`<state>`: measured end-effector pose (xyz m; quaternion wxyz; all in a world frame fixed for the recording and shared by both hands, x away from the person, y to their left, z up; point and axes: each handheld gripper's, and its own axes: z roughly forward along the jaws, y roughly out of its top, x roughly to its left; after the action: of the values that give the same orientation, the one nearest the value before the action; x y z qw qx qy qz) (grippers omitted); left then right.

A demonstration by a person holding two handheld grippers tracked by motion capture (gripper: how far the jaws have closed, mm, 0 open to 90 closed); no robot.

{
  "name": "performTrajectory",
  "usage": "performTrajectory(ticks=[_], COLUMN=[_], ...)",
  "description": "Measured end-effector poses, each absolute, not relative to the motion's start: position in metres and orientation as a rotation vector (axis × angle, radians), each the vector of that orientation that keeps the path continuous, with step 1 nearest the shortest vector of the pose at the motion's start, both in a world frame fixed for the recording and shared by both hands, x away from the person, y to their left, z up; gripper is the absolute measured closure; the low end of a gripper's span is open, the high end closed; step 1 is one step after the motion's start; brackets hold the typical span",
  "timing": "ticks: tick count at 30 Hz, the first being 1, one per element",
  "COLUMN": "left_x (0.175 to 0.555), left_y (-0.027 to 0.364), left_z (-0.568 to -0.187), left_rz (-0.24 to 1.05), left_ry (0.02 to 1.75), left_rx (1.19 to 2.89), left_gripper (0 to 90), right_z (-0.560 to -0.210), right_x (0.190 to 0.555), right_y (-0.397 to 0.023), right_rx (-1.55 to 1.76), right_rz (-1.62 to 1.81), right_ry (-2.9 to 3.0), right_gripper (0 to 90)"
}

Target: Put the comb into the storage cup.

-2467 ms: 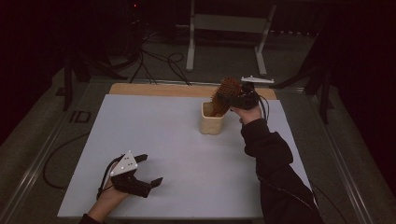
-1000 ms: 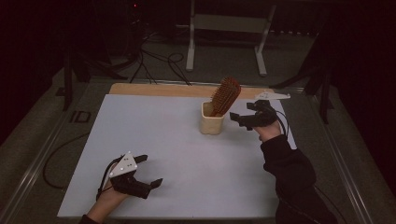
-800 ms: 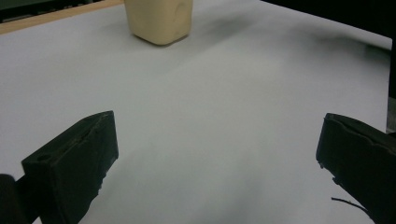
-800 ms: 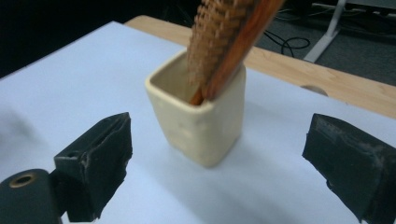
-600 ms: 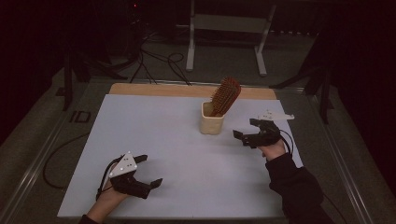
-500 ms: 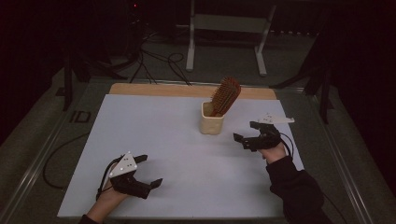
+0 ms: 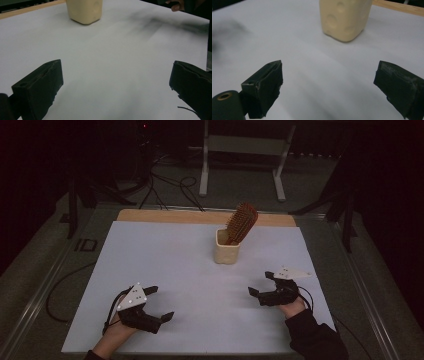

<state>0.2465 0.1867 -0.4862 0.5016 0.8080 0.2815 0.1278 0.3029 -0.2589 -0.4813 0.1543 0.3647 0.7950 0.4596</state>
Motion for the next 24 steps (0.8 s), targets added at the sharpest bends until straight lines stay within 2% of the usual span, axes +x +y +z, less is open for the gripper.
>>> performTrajectory(ticks=[11, 24], left_x=[0.246, 0.245], left_y=[0.187, 0.186], left_z=[-0.487, -0.49], left_rz=[0.308, 0.317], left_ry=[0.677, 0.668], left_rx=[1.956, 1.963], left_gripper=[0.0, 0.0], right_z=[-0.501, -0.508], right_x=[0.273, 0.26], right_y=[-0.272, -0.29], right_rx=[0.942, 0.944], right_rz=[1.325, 1.235], right_ry=[2.304, 2.259], right_gripper=[7.6, 7.6])
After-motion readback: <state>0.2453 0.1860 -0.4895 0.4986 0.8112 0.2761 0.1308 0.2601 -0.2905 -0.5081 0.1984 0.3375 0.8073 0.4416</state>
